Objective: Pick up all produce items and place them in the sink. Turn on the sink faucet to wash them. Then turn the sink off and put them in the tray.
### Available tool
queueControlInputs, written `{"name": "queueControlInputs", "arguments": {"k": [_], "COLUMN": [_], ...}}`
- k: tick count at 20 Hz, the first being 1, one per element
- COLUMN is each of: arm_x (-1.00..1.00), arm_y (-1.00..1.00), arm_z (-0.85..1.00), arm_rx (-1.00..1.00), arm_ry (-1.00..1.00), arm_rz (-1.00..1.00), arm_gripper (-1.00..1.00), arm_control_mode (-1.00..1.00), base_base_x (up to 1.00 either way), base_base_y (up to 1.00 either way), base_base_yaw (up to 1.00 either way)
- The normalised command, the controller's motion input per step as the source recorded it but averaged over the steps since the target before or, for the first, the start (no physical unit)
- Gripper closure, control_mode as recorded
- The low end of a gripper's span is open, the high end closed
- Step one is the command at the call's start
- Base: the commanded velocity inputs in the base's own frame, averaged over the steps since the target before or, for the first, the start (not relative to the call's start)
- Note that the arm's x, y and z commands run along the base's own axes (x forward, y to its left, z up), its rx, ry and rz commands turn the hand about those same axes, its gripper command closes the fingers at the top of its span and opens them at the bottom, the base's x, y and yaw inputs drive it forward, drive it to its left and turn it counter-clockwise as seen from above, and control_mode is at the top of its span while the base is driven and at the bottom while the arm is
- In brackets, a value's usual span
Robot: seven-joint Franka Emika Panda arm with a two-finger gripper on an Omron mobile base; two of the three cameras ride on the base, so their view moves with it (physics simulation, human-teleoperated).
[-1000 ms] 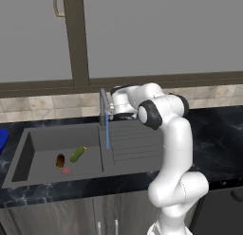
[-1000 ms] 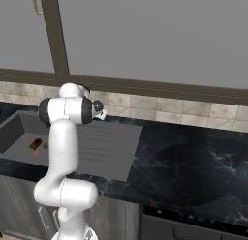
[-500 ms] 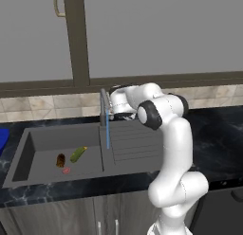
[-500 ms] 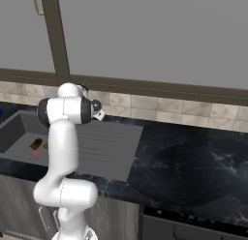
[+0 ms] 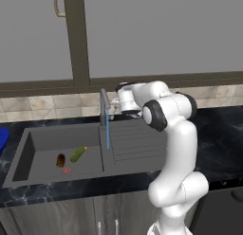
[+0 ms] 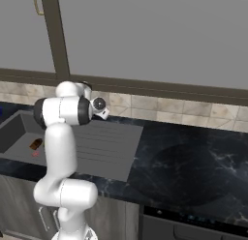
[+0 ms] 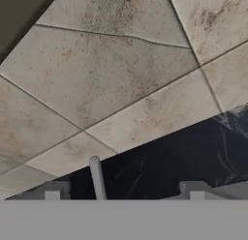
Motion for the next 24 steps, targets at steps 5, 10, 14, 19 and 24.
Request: {"name": "queueControlInputs", "arguments": {"k": [5,10,14,19,24], "arm_x": [-0.51,-0.15,0.01,0.05,0.15], "arm_y": [-0.43,-0.05,0.0,0.0,0.0], "arm_z": [0.19,0.0,-0.03,-0.26,-0.27], "arm_rx": [0.07,0.0,0.0,0.0,0.0], "arm_ry": [0.0,0.01,0.05,0.04,0.0], "arm_rz": [0.0,0.0,0.0,0.0,0.0], "arm_gripper": [-1.0,-1.0,-1.0,-1.0,-1.0], "arm_control_mode": [-1.0,-1.0,-1.0,-1.0,-1.0], "base_base_x": [0.0,0.0,0.0,0.0,0.0], "base_base_y": [0.0,0.0,0.0,0.0,0.0], "base_base_yaw": [0.0,0.0,0.0,0.0,0.0]}}
